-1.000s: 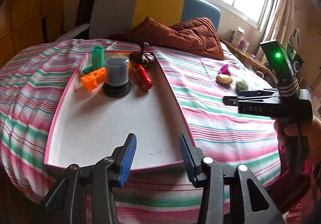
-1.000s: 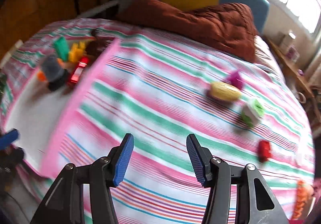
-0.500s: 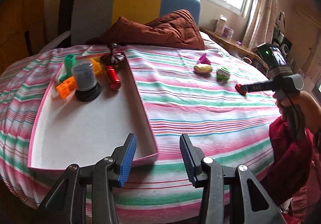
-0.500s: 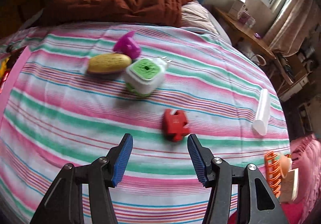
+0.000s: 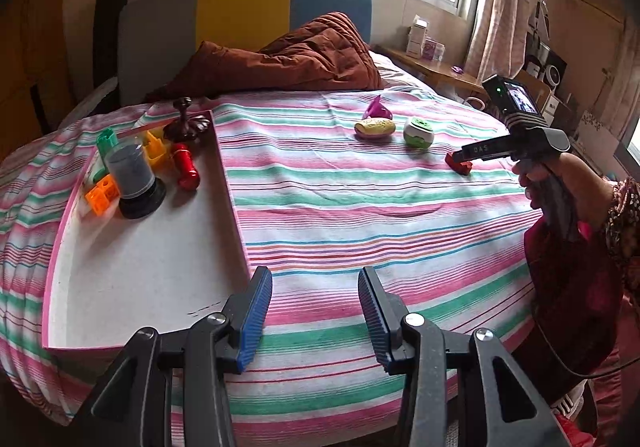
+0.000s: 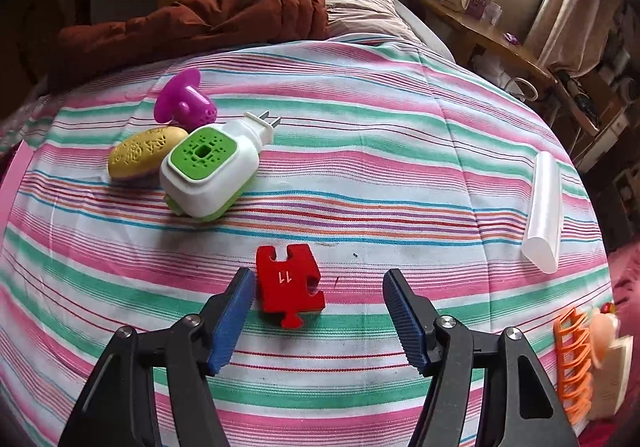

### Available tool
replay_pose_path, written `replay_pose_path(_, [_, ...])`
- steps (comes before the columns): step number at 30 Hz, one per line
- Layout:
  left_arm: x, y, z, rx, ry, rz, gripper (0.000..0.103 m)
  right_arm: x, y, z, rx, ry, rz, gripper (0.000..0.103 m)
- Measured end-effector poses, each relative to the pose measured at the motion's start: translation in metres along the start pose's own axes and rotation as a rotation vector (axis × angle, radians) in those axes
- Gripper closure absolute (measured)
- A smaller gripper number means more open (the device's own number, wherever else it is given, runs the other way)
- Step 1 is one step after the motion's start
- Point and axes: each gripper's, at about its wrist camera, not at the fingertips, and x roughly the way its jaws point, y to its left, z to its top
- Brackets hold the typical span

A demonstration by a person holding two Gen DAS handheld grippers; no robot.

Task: Organize rigid objects
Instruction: 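Move the right tool back and grasp the red puzzle piece, then grasp the white-green plug-in device with the left tool while the right tool holds the puzzle piece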

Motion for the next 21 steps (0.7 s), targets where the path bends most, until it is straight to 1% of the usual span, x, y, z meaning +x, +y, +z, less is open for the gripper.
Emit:
replay_pose_path(1, [0.002,-0.002,0.002,0.000,0.004,-0.003,0.058,0.003,0.001,0.000,-0.007,0.015,0.010,0.039])
replay_pose_path(3, [0.007,-0.007,0.006,-0.002,0.008,-0.011,0.058,0.009,0.006,-0.001,-0.025,0.043,0.027,0.058])
replay_pose_path(6, [0.013,-0.019,0.014,0.012,0.009,-0.029,0.058,0.010,0.011,0.000,-0.040,0.046,0.051,0.071])
replay_pose_path(11, [0.026,-0.044,0.032,0.042,0.007,-0.067,0.058,0.010,0.004,-0.001,-0.002,0.062,0.075,0.071])
replay_pose_path(16, [0.050,-0.070,0.054,0.063,0.017,-0.088,0.058,0.011,-0.008,-0.002,0.035,0.076,-0.011,0.071])
replay_pose_path(19, [0.069,-0.089,0.070,0.106,0.026,-0.064,0.058,0.012,-0.015,-0.001,0.068,0.083,-0.004,0.071])
replay_pose_path(21, [0.082,-0.102,0.083,0.130,0.027,-0.065,0.057,0.013,-0.019,-0.001,0.074,0.086,-0.024,0.071])
